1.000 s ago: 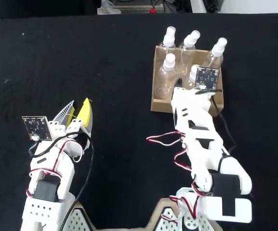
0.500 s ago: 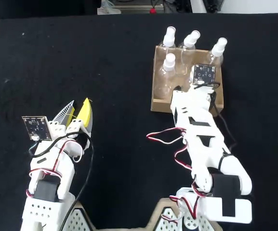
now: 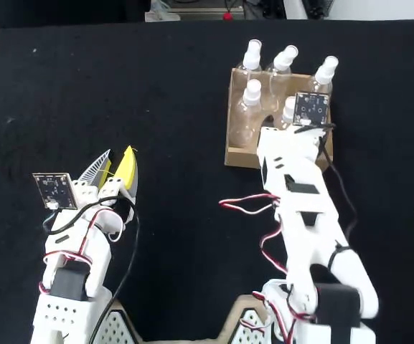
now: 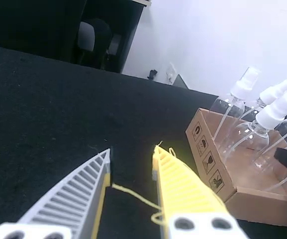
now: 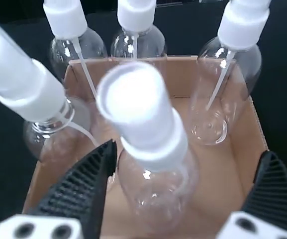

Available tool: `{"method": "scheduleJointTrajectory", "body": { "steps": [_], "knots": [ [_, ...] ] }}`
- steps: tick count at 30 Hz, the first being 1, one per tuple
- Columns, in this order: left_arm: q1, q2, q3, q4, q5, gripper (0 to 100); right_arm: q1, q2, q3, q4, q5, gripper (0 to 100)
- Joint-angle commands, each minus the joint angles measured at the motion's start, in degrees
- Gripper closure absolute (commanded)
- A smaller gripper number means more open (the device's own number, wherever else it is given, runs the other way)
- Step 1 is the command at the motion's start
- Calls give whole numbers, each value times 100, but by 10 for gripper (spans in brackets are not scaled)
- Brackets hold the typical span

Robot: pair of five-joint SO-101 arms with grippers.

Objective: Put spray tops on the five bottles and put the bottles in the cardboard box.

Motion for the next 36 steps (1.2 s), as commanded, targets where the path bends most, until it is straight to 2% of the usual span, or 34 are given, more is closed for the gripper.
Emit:
{"method": "scheduleJointTrajectory", "body": {
  "steps": [1, 15, 20, 29, 36],
  "knots": [
    [-40, -18, 127, 9, -44, 863, -88, -391, 13, 44, -26, 606],
    [-40, -26, 127, 0, -44, 863, -79, -435, -699, 1890, -35, 606],
    [-40, -26, 127, 0, -44, 863, -62, -655, -690, 2013, -62, 606],
    [-40, -26, 127, 0, -44, 863, -44, -1947, -127, 2040, -70, 606],
    [-40, -26, 127, -9, -44, 863, -88, -1991, -391, 2681, -70, 627]
  ]
}}
